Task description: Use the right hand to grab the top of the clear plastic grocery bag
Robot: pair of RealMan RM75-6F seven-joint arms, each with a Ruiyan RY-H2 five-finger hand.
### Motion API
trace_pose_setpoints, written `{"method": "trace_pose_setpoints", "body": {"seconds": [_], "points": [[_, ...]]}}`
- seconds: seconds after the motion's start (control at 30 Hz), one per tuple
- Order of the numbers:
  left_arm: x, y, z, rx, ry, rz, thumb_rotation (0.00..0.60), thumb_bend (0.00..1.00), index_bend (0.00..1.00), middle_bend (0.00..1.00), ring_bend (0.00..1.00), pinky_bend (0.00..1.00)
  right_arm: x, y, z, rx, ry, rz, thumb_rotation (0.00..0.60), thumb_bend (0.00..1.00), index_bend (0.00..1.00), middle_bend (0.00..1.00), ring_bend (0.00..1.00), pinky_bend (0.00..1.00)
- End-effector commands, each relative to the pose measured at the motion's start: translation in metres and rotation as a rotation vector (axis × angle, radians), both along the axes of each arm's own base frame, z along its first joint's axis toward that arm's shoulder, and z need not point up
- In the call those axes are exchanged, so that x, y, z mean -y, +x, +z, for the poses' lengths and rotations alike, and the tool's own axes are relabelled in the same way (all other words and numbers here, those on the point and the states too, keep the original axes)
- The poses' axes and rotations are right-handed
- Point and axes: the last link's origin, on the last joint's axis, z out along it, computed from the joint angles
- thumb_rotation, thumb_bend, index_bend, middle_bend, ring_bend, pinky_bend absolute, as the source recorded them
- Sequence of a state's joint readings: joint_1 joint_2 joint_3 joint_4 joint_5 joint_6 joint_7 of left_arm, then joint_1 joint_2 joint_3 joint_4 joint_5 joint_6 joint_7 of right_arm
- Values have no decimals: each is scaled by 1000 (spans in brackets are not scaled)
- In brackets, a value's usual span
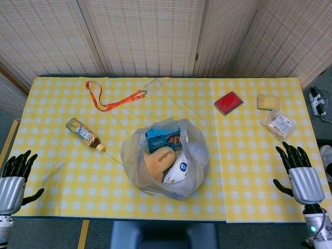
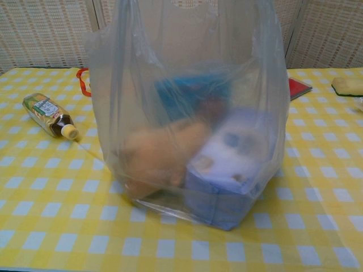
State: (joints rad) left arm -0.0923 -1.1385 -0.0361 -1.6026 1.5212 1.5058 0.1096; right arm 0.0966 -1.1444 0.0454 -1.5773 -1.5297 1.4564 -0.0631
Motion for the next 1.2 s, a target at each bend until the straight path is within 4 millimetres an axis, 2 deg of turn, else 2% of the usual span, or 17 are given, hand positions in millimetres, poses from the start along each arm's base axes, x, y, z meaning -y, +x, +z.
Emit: {"method": "trace_pose_setpoints", "body": {"seconds": [0.03,0.23,0.37,0.6,0.77,0.97,1.2], "points": [[0,0,-1,-1,-2,0,600,208,4,23,0,0,0,0,0,3,3,1,600,260,0,0,0,0],[-2,0,-3,4,-16,4,600,208,7,23,0,0,0,9,-5,66,48,72,600,260,0,0,0,0],[0,1,-2,7,-16,1,600,207,7,23,0,0,10,29,-12,321,185,252,600,260,0,0,0,0],[1,1,-1,20,-20,2,600,208,7,23,0,0,24,65,-14,622,387,415,600,261,0,0,0,0],[1,1,1,27,-16,0,600,208,7,23,0,0,26,91,-20,841,560,444,600,261,0,0,0,0],[1,1,3,41,-16,2,600,208,7,23,0,0,39,115,-16,1167,692,418,600,260,0,0,0,0],[4,2,7,47,0,-10,600,208,7,23,0,0,58,129,-20,1297,706,423,600,261,0,0,8,0]]}}
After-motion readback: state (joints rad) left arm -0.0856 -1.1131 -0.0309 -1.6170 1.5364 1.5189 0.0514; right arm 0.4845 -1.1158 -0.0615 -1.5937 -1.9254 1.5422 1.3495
